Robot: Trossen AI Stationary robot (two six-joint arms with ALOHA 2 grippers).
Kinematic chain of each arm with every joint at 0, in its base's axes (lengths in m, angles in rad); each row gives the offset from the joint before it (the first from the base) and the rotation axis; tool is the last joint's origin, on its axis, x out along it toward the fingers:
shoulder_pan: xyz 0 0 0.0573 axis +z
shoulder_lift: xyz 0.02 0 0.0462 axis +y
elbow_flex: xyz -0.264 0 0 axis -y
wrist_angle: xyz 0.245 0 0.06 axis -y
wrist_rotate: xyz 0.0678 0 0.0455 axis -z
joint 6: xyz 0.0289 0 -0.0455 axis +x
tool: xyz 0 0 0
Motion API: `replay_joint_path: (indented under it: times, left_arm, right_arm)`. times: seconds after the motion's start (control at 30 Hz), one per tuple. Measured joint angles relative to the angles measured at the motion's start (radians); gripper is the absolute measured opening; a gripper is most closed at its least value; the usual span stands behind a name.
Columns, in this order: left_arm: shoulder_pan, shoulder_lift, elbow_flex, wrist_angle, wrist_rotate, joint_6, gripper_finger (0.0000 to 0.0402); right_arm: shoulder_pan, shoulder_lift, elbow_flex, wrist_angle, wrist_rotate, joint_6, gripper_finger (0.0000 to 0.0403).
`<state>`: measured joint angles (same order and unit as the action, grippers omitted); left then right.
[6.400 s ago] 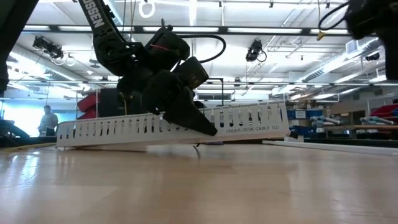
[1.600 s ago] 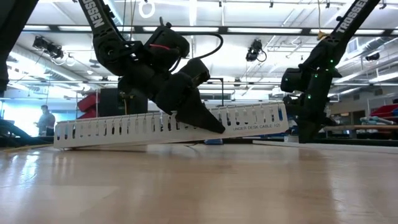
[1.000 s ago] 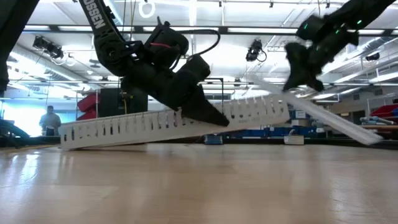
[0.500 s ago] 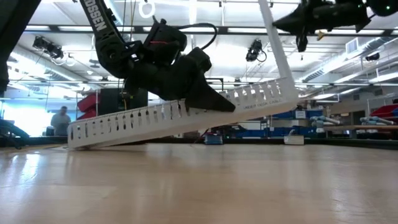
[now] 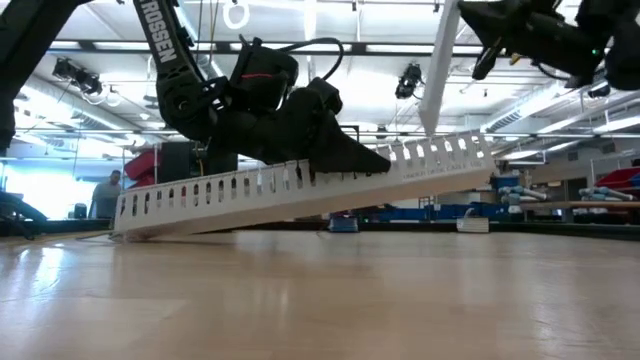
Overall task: Ziptie cables
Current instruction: Close the white cable duct
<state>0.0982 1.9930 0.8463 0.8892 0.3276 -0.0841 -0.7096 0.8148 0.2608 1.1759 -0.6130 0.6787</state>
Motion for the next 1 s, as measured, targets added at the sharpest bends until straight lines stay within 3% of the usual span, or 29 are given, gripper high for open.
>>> replay_joint_path:
  times: [0.3,0.57,0.87,1.0]
  left_arm:
    - [0.000,0.000,0.000,-0.027,-0.018,0.001,0.0243]
    - [0.000,0.000,0.000,-0.153,-0.098,0.050,0.0243]
    - [-0.002,0.000,0.000,-0.134,-0.068,0.048,0.0243]
    - [-0.002,0.000,0.000,-0.142,-0.106,0.024,0.0245]
  right_arm:
    - [0.113,0.051,-0.024,0.066,0.043,-0.051,0.0000]
    - [0.121,0.049,0.007,0.073,0.020,-0.062,0.0000]
    - [0.154,0.119,-0.004,0.061,0.015,-0.166,0.0000]
    - [0.167,0.159,-0.004,0.077,0.015,-0.176,0.0000]
